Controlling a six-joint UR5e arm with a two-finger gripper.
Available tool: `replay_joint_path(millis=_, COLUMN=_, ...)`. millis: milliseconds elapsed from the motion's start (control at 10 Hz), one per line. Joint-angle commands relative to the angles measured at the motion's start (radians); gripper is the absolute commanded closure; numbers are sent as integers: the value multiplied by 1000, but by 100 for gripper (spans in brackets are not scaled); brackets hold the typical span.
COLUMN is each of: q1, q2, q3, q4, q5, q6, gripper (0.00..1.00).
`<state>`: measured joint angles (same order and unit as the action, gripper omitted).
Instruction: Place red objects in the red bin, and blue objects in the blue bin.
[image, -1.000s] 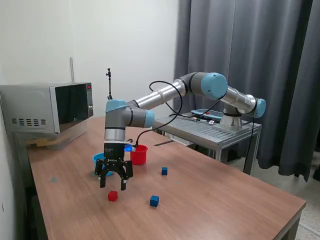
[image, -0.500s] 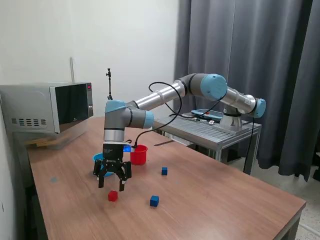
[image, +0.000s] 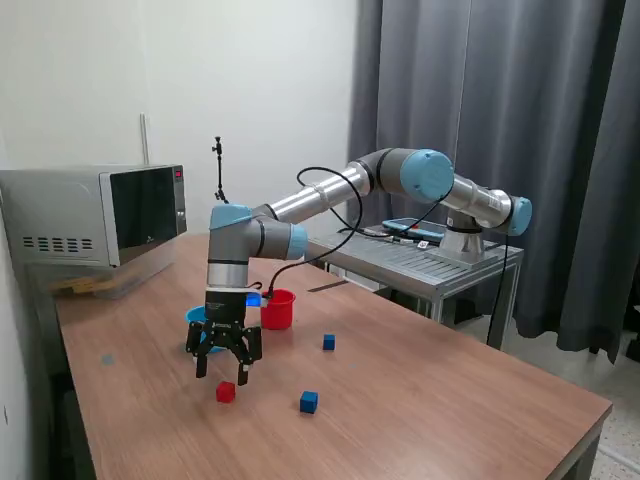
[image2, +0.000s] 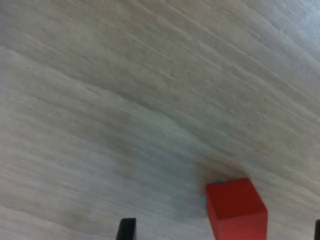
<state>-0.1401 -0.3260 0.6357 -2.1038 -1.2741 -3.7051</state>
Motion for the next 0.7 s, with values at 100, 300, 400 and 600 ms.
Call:
replay_joint_path(millis=100, q1=5, q2=-1, q3=-4, q4=8, q5=-1, q6=1, gripper=0)
replay_joint_path(millis=300, q1=7, q2=-1, q3=-4, q4=8, q5=1, q6=1, gripper=0)
replay_joint_path(millis=400, q1=7, q2=-1, q3=-4, q4=8, q5=2, q6=1, gripper=0)
replay_joint_path(millis=600, q1=7, q2=1, q3=-2, q4=8, q5=7, q6=1, gripper=0)
